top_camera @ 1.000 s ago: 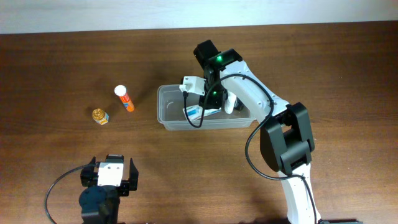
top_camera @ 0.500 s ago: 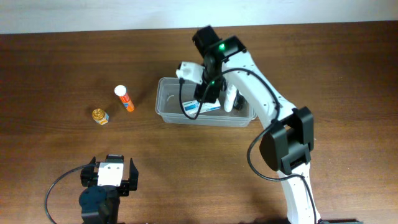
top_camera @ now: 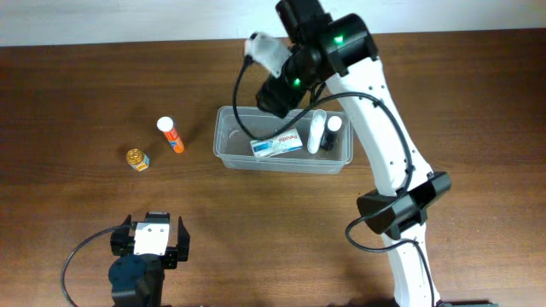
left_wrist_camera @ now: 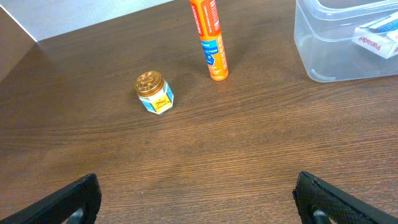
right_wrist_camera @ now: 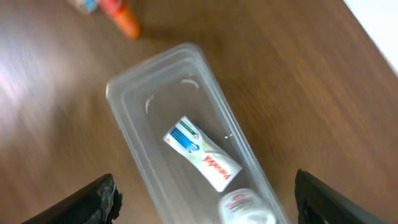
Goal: Pack container
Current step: 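Raise the right gripper and retract it to the upper right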
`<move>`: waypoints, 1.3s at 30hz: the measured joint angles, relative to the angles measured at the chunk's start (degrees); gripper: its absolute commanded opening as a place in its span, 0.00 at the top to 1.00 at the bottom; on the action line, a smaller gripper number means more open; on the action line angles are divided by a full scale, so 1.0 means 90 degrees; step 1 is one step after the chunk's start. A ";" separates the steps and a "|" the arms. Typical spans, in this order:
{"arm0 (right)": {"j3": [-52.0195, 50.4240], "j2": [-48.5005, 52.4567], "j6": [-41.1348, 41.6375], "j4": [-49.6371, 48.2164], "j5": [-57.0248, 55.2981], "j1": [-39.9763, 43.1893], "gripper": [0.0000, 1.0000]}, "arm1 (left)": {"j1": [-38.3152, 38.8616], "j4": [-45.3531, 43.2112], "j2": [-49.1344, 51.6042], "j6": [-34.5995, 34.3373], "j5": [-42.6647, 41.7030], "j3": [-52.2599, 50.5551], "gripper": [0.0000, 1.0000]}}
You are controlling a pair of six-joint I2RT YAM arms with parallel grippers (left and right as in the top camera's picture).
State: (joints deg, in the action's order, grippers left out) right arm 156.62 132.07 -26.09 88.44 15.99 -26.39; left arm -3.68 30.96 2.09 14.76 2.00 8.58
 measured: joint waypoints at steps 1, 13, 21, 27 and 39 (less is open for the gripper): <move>0.0100 -0.0002 0.0430 0.0019 -0.0012 0.0046 0.14 | 0.0000 0.0000 0.0000 -0.0002 0.0000 0.0000 0.00; 0.1144 0.0000 0.4432 0.0947 -0.0481 0.2790 0.01 | 0.0000 0.0000 0.0000 0.0000 0.0000 0.0000 0.00; 0.0508 -0.0002 0.4930 0.0947 -0.0410 0.4250 0.01 | 0.0000 0.0000 0.0000 -0.0002 0.0000 0.0000 0.00; -0.0294 0.0000 0.5027 0.0950 -0.0381 0.4597 0.01 | 0.0000 0.0000 0.0000 0.0000 0.0000 0.0000 0.00; -0.0464 0.0000 0.5039 0.0950 -0.0627 0.4614 0.02 | 0.0000 0.0000 0.0000 -0.0002 0.0000 0.0000 0.00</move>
State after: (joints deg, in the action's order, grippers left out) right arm 152.44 132.07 19.27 96.99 10.35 15.14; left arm -3.68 30.96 2.09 14.74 2.00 8.58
